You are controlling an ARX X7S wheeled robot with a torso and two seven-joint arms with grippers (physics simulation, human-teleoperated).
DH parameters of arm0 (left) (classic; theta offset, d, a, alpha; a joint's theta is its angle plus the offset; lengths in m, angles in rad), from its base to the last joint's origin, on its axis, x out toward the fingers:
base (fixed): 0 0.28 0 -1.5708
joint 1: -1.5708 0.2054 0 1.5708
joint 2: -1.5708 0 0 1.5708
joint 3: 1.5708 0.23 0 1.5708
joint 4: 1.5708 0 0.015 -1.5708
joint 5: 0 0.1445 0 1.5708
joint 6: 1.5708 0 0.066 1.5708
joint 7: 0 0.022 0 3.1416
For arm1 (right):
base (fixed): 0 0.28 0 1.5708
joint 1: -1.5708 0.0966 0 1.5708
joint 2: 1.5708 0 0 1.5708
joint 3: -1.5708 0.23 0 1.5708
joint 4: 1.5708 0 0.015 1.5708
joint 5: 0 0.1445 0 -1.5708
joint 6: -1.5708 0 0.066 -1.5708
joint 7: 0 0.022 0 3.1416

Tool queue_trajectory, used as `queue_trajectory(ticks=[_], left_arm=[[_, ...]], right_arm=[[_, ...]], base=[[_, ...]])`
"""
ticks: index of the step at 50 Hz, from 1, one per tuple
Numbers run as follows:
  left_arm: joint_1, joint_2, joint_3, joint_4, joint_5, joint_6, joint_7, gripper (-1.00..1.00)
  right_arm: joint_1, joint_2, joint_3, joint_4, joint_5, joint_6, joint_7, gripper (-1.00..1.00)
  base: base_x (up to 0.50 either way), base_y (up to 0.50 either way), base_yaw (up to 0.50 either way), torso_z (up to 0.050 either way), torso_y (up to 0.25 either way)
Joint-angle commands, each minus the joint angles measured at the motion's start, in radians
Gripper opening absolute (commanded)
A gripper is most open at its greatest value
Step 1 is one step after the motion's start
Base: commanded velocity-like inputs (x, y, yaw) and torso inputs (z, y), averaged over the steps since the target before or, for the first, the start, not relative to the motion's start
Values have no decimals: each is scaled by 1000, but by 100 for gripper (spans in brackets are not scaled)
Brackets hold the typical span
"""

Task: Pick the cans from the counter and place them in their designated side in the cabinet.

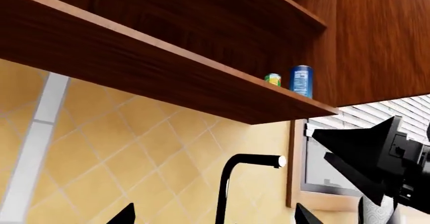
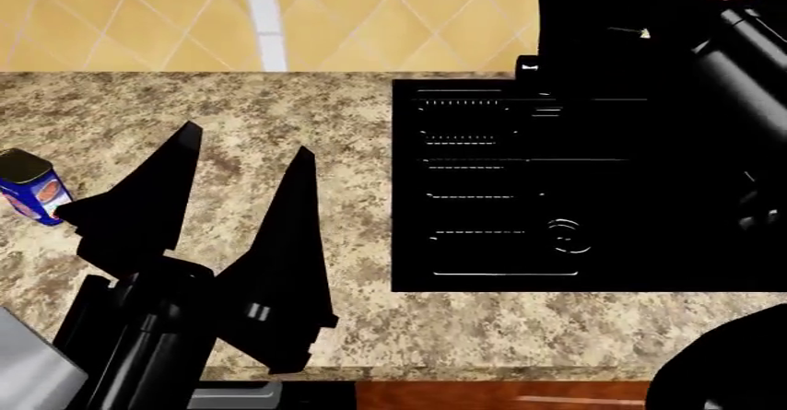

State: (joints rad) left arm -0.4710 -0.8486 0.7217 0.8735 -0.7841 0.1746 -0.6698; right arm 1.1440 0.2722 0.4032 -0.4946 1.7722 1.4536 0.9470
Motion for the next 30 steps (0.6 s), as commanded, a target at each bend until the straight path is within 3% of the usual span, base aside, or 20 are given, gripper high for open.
queue_trajectory(ticks=[1, 8, 17, 26, 30], left_arm=[[4, 5, 4, -10, 1, 1, 2, 100], [11, 7, 8, -11, 4, 2, 1, 100], [10, 12, 10, -16, 2, 3, 4, 100], [6, 12, 8, -17, -1, 2, 3, 100], [5, 12, 7, -16, 0, 2, 2, 100]], right_arm=[[-69, -44, -10, -26, -133, 8, -121, 100], [-107, -66, -74, -43, -327, -33, -287, 100], [-111, -35, -58, -49, -201, -29, -199, 100], [-129, -49, -115, -53, -341, -75, -305, 100], [-119, -34, -102, -54, -271, -66, -254, 100]], base=[[0, 367, 0, 0, 0], [1, 276, 0, 0, 0], [0, 190, 0, 0, 0], [0, 193, 0, 0, 0], [0, 191, 0, 0, 0]])
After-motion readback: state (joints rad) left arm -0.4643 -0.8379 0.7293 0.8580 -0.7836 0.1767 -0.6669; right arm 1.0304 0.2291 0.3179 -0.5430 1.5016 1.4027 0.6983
